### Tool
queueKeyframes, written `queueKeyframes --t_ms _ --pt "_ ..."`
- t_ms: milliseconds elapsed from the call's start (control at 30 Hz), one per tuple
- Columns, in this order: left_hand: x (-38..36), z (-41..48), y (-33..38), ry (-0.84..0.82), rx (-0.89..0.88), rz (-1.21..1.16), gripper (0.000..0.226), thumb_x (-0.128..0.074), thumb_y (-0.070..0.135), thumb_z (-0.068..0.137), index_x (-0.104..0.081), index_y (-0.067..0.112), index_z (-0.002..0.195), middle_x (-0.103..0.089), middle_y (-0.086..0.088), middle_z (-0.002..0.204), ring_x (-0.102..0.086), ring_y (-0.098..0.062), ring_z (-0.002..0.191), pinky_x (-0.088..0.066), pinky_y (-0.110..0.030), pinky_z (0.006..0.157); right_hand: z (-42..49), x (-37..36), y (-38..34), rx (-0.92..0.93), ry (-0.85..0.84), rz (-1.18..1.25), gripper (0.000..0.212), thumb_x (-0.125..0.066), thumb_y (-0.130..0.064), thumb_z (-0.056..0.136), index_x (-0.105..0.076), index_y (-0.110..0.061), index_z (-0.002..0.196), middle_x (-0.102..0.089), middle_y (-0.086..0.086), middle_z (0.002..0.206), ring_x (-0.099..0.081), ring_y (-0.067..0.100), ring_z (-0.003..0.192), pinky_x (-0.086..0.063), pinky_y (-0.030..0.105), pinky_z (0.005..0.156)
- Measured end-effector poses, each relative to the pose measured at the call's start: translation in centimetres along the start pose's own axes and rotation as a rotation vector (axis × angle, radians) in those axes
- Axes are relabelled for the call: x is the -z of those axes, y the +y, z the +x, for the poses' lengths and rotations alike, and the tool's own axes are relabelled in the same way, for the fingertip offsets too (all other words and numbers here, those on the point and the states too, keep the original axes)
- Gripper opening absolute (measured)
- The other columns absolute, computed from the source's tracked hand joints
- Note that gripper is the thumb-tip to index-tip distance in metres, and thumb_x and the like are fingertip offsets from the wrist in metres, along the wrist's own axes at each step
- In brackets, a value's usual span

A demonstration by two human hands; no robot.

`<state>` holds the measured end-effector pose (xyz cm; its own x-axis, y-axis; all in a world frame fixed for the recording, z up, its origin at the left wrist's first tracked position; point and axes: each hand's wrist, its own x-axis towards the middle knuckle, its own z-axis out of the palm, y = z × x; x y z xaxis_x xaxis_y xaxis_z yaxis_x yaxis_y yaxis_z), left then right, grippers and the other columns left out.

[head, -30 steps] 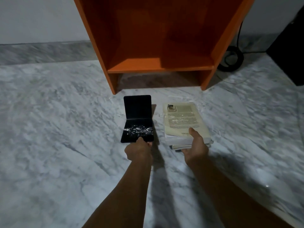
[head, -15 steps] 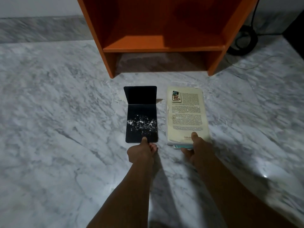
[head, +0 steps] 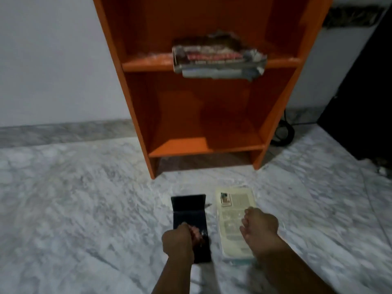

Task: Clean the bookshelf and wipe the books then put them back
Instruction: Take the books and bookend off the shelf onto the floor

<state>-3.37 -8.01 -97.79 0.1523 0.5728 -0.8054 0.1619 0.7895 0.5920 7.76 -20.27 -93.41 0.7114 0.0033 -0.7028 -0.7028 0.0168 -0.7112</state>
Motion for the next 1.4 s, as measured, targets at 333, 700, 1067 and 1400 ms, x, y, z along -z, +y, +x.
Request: queueKeyframes --t_ms 333,700,1067,1400 --pt "-3.7 -14.3 22.2 -0.26 -0.362 -0.253 0.016 -0.05 0.006 0.094 -0.06 -0.007 0.092 -0.066 -0.018 0.086 -0.067 -0.028 0.076 -0.058 -0.04 0.077 -14.5 -15.0 -22.3 0.11 -0.393 0.362 0.081 -0.069 -0.053 0.082 -0.038 -0.007 0.141 -0.046 0.022 0.133 -0.052 0.034 0.115 -0.049 0.044 0.095" --pt "-6.2 -21.0 28.9 -0.308 -0.605 -0.235 0.015 -0.053 0.009 0.095 -0.065 0.001 0.093 -0.071 -0.012 0.089 -0.072 -0.022 0.078 -0.06 -0.034 0.069 -11.7 -16.6 -25.3 0.12 -0.394 0.347 0.047 -0.061 -0.02 0.095 -0.042 -0.005 0.136 -0.042 0.025 0.137 -0.053 0.044 0.114 -0.054 0.055 0.086" --pt "-13.9 -34.3 35.7 -0.692 -0.562 -0.278 0.056 -0.061 0.044 0.093 -0.054 -0.001 0.126 -0.066 -0.021 0.112 -0.069 -0.031 0.094 -0.06 -0.04 0.08 -18.8 -12.9 -31.7 0.188 -0.654 0.507 0.012 -0.05 -0.009 0.092 -0.056 0.001 0.097 -0.059 0.023 0.11 -0.063 0.036 0.09 -0.061 0.042 0.056" --pt "-21.2 -43.3 41.6 -0.67 -0.506 -0.395 0.104 -0.075 0.062 0.071 -0.027 0.012 0.149 -0.034 -0.014 0.151 -0.034 -0.045 0.137 -0.035 -0.067 0.105 -23.0 -8.9 -38.9 0.316 -0.728 0.542 0.008 -0.048 0.002 0.086 -0.056 0.001 0.086 -0.062 0.02 0.083 -0.066 0.033 0.072 -0.06 0.042 0.058"
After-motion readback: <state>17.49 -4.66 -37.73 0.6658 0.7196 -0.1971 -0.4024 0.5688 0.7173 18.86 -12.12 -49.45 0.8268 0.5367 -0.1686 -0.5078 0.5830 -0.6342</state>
